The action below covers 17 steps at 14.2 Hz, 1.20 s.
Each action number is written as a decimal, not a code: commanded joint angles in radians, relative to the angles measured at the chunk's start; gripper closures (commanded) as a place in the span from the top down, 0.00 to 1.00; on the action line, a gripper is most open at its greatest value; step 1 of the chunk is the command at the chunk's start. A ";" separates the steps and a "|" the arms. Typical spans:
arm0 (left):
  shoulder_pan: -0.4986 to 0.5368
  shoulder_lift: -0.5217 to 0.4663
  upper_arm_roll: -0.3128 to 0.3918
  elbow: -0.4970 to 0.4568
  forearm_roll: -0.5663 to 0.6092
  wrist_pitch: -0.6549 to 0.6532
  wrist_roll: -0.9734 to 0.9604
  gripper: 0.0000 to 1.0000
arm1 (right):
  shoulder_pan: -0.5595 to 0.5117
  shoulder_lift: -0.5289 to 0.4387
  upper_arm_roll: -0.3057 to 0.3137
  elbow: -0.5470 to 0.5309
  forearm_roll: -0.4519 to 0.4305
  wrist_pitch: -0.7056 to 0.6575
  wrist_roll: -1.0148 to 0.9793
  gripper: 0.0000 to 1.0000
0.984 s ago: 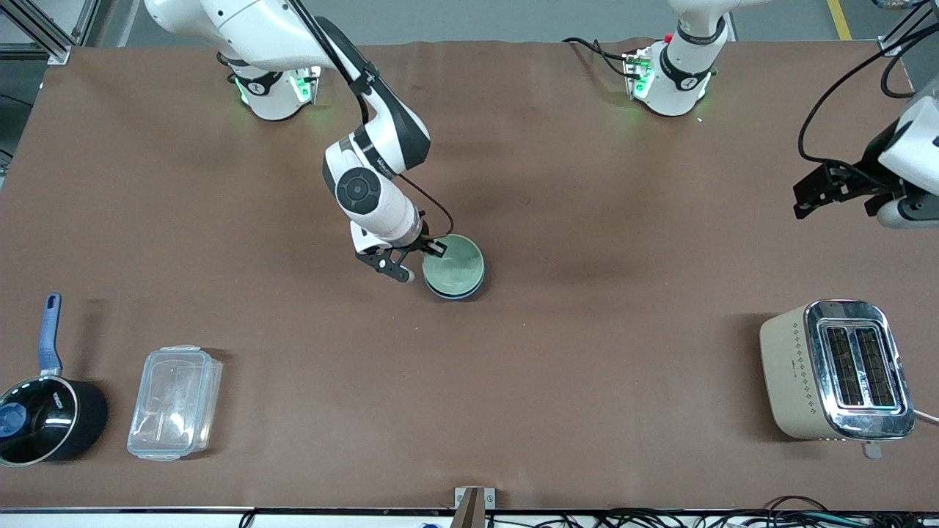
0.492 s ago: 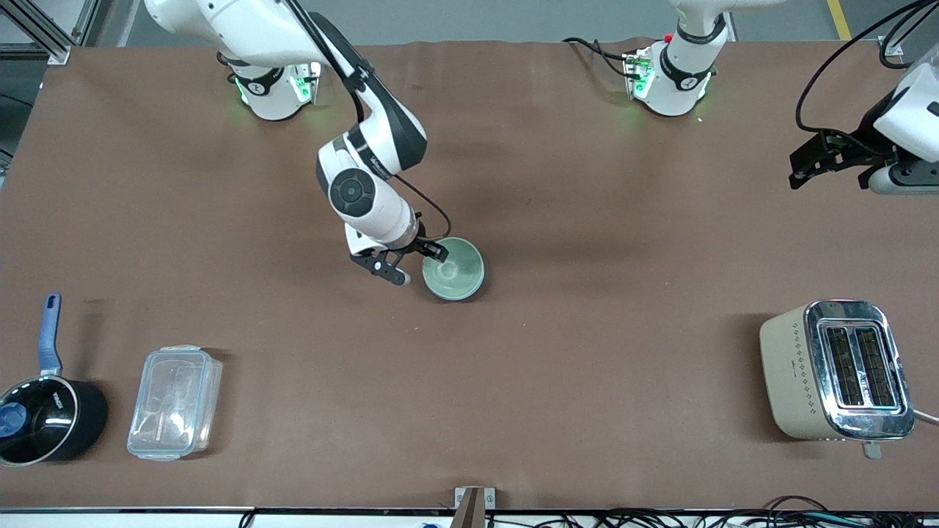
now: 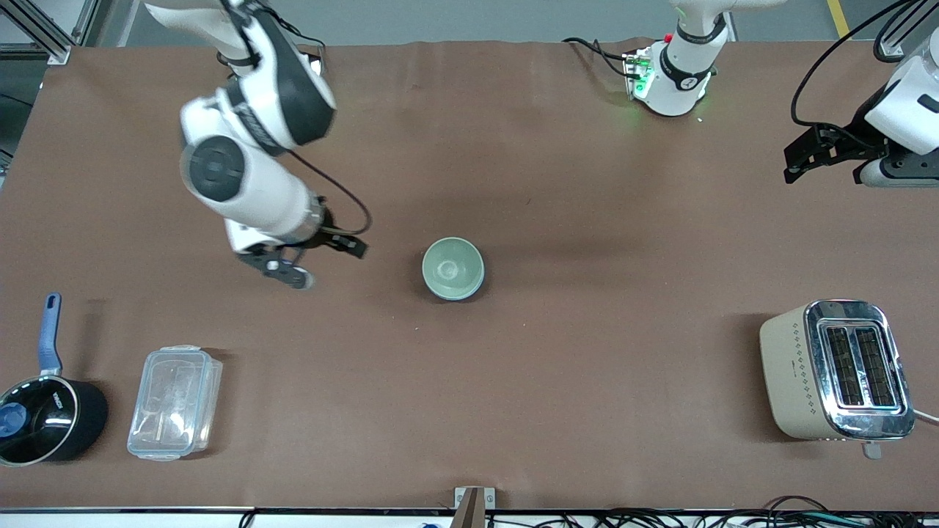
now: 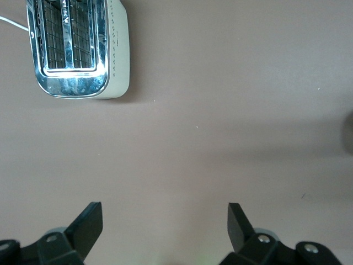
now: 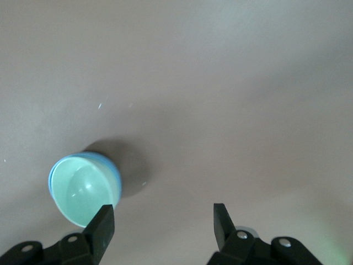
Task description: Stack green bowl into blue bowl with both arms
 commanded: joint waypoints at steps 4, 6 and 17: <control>-0.004 -0.024 0.002 -0.010 -0.013 0.006 0.016 1.00 | -0.238 -0.146 0.015 -0.035 -0.087 -0.020 -0.326 0.81; -0.005 -0.024 0.000 -0.009 -0.013 0.001 0.016 1.00 | -0.286 -0.171 0.015 -0.035 -0.110 -0.011 -0.416 0.81; -0.007 0.006 0.002 0.056 -0.009 -0.005 0.013 1.00 | -0.471 -0.255 0.016 0.158 -0.160 -0.184 -0.736 1.00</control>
